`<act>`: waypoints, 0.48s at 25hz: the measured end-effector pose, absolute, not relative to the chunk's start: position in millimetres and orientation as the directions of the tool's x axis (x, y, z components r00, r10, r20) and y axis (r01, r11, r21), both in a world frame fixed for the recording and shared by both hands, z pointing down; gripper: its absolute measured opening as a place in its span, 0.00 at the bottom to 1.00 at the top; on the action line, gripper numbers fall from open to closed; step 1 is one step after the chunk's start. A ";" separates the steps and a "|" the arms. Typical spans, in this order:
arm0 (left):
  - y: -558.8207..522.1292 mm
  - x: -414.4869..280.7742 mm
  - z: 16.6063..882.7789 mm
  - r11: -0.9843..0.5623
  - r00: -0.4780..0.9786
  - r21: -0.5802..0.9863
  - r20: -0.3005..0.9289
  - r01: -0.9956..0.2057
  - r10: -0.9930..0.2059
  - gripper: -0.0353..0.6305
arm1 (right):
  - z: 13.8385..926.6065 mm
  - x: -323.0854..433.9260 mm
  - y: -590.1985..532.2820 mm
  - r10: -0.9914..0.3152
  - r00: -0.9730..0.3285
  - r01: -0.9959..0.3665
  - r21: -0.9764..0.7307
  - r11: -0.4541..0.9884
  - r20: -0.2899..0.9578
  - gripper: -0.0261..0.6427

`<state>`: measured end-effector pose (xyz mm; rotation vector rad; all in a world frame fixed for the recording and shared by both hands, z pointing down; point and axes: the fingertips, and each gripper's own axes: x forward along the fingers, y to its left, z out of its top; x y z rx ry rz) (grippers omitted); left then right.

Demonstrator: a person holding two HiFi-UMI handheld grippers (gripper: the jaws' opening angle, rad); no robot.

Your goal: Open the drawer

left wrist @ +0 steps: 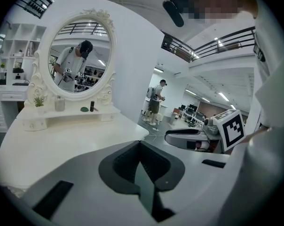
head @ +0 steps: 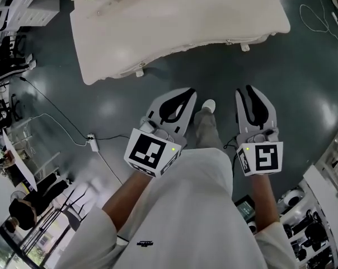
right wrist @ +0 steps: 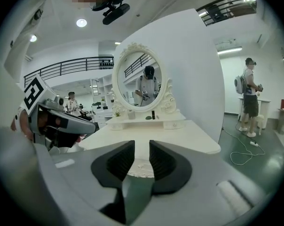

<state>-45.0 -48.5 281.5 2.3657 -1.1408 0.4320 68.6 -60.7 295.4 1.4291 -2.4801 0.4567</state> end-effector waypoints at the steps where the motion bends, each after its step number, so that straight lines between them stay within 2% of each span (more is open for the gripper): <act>1: -49.0 -44.9 284.3 -0.534 0.598 0.278 0.473 -0.799 -0.648 0.07 | 299.4 69.9 -62.4 -0.791 -0.493 -0.868 -0.148 0.474 0.362 0.20; 12: -59.2 -43.7 317.3 -0.495 0.566 0.281 0.498 -0.822 -0.657 0.07 | 344.8 84.3 -89.8 -0.788 -0.478 -0.877 -0.154 0.456 0.389 0.21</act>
